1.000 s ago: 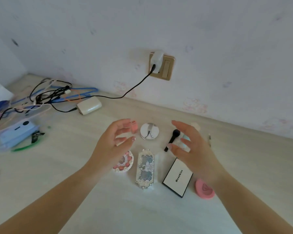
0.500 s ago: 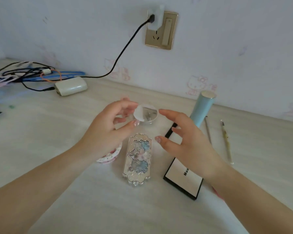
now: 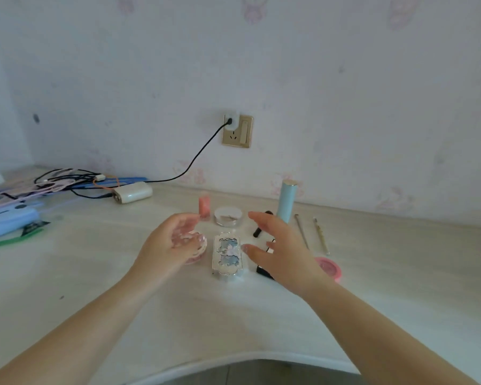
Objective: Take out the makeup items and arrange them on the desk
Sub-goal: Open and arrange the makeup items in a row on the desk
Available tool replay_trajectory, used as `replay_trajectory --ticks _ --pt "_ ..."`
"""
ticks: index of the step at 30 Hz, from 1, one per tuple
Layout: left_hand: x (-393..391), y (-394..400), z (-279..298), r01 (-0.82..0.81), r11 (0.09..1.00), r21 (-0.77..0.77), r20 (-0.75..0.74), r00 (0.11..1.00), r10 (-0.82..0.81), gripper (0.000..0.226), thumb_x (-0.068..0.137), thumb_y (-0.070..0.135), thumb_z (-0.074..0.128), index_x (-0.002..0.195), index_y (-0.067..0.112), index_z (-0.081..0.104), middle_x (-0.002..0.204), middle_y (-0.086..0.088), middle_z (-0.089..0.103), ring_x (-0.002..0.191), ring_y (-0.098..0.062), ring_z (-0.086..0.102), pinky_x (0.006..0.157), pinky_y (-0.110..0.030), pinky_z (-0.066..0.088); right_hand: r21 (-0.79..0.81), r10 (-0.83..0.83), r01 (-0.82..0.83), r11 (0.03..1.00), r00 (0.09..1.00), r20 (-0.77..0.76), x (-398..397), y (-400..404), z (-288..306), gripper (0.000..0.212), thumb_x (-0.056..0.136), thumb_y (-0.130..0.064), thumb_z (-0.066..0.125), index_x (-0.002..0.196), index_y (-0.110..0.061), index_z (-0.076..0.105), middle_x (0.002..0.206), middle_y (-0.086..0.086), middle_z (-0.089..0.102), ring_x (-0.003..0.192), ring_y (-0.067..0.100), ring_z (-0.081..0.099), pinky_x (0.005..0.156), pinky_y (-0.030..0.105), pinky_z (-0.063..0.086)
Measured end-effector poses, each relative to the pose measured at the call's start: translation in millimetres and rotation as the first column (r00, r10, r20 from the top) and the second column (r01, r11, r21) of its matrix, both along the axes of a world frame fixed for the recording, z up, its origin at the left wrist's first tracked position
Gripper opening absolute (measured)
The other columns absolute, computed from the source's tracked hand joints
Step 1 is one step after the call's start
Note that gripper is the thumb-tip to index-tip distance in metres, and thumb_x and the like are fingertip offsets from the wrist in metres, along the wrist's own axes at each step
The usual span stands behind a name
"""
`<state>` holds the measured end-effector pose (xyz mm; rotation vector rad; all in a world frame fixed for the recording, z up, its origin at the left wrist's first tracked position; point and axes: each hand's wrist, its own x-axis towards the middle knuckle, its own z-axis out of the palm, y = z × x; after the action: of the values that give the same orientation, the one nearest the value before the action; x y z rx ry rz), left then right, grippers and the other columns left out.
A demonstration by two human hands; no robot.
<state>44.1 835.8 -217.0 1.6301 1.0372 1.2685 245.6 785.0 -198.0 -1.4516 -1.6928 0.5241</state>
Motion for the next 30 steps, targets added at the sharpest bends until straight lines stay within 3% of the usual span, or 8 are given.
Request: replay_trajectory --ticks 3,6,9,11,13,21,26,30 --pt "-6 15 3 -0.022 0.999 0.026 -0.073 0.997 0.024 0.032 0.081 0.011 0.071 0.104 0.029 0.059 0.119 0.002 0.060 0.111 -0.006 0.057 0.085 -0.013 0.046 -0.024 -0.016 0.017 1.000 1.000 0.020 -8 19 1 0.054 0.084 -0.027 0.068 0.131 -0.037 0.045 0.134 -0.014 0.047 0.126 0.003 0.041 0.107 0.034 0.039" --pt "-5 38 0 -0.033 0.999 0.025 -0.156 0.987 0.037 0.032 0.085 0.009 0.065 0.110 0.028 0.056 0.119 0.009 0.059 0.116 -0.007 0.053 0.081 -0.007 0.037 -0.053 -0.045 0.049 0.997 0.996 0.075 -11 47 -3 0.056 0.084 -0.029 0.067 0.133 -0.036 0.043 0.137 -0.009 0.046 0.128 0.007 0.042 0.103 0.025 0.038" --pt "-2 65 -6 -0.017 0.999 0.039 -0.283 0.959 0.027 0.034 0.085 0.014 0.065 0.101 0.041 0.052 0.112 0.023 0.056 0.116 -0.004 0.051 0.095 -0.020 0.035 -0.130 -0.054 0.076 0.989 0.986 0.160 -13 79 -7 0.059 0.085 -0.030 0.065 0.137 -0.033 0.038 0.141 -0.006 0.040 0.126 0.010 0.044 0.089 0.016 0.031" --pt "0 91 -10 -0.008 1.000 0.015 -0.367 0.930 0.013 0.033 0.085 0.018 0.065 0.110 0.036 0.054 0.114 0.021 0.054 0.116 -0.003 0.049 0.102 -0.025 0.036 -0.184 -0.043 0.080 0.980 0.979 0.199 -12 112 -13 0.061 0.086 -0.030 0.064 0.140 -0.030 0.035 0.145 -0.003 0.035 0.126 0.013 0.043 0.087 0.015 0.031" --pt "4 103 -12 -0.006 1.000 -0.018 -0.414 0.910 -0.002 0.037 0.085 0.020 0.065 0.120 0.027 0.055 0.115 0.018 0.054 0.115 -0.001 0.049 0.101 -0.024 0.037 -0.211 -0.041 0.096 0.973 0.968 0.249 -10 133 -18 0.065 0.085 -0.031 0.065 0.142 -0.027 0.034 0.148 -0.002 0.033 0.129 0.016 0.040 0.091 0.018 0.034" --pt "11 160 -27 0.025 0.998 -0.063 -0.465 0.884 -0.052 0.029 0.085 0.029 0.065 0.113 0.028 0.059 0.107 0.017 0.063 0.102 0.004 0.057 0.090 -0.016 0.042 -0.263 -0.004 0.104 0.959 0.935 0.355 -13 206 -43 0.073 0.081 -0.043 0.065 0.144 -0.026 0.032 0.148 0.001 0.034 0.134 0.019 0.037 0.110 0.030 0.031" --pt "13 164 -27 0.047 0.995 -0.086 -0.409 0.909 -0.078 0.021 0.085 0.029 0.066 0.103 0.033 0.056 0.098 0.018 0.062 0.098 0.001 0.060 0.095 -0.026 0.047 -0.200 0.001 0.092 0.975 0.908 0.419 -14 207 -42 0.069 0.080 -0.046 0.062 0.141 -0.029 0.034 0.138 0.002 0.044 0.120 0.017 0.047 0.097 0.026 0.038" --pt "12 150 -18 0.047 0.994 -0.102 -0.296 0.952 -0.075 0.031 0.087 0.031 0.062 0.118 0.032 0.057 0.108 0.021 0.062 0.099 0.008 0.057 0.088 -0.015 0.045 -0.125 0.004 0.025 0.992 0.974 0.226 -16 185 -26 0.056 0.081 -0.046 0.062 0.132 -0.032 0.041 0.111 -0.005 0.055 0.088 0.007 0.054 0.078 0.019 0.042"
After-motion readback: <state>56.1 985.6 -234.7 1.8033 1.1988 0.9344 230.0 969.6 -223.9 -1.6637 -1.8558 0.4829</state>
